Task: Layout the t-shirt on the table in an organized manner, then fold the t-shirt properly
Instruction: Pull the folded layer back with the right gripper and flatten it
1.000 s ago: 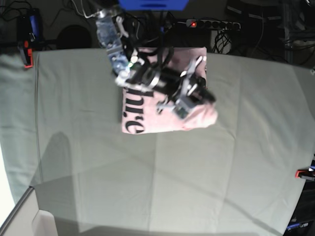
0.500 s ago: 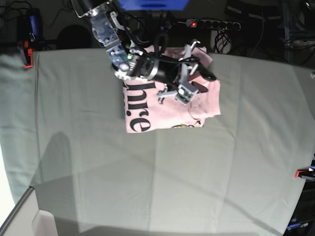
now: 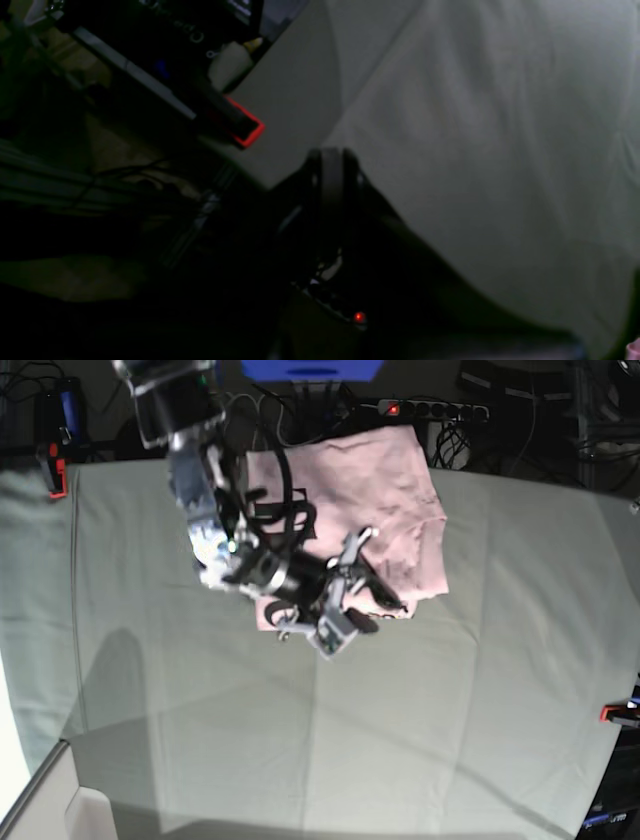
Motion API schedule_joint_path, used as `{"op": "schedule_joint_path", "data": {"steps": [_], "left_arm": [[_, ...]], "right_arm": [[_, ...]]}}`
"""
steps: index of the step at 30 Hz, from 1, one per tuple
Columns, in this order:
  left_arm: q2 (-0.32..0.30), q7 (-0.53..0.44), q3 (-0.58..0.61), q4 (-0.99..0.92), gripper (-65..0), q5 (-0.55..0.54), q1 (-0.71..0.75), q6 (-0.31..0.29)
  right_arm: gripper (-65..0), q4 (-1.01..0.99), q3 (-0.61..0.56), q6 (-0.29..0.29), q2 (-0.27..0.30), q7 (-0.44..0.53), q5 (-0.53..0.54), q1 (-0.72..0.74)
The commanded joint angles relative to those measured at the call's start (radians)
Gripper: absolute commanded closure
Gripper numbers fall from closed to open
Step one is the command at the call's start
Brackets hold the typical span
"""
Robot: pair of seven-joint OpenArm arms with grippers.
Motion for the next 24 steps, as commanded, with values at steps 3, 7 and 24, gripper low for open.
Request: {"op": "schedule_joint_path", "data": {"steps": [3,7,24], "left_arm": [[-0.019,-0.022,-0.008,0.014,-0.4,-0.005,0.006,-0.001],[-0.019,-0.022,-0.008,0.014,-0.4,-0.005,0.006,-0.001],[-0.019,-0.022,-0.010,0.014,-0.4,-0.005,-0.003,-0.001]], "right_arm": [[-27.8,-0.067,-0.008,0.012,0.016,0.021,0.015,0.055],[-27.8,-0.107,-0.010,0.012,0.018,0.022,0.015,0.078],[-25.6,-0.267,-0.053,0.012,0.029,0.025,0.015,0.135]]}}
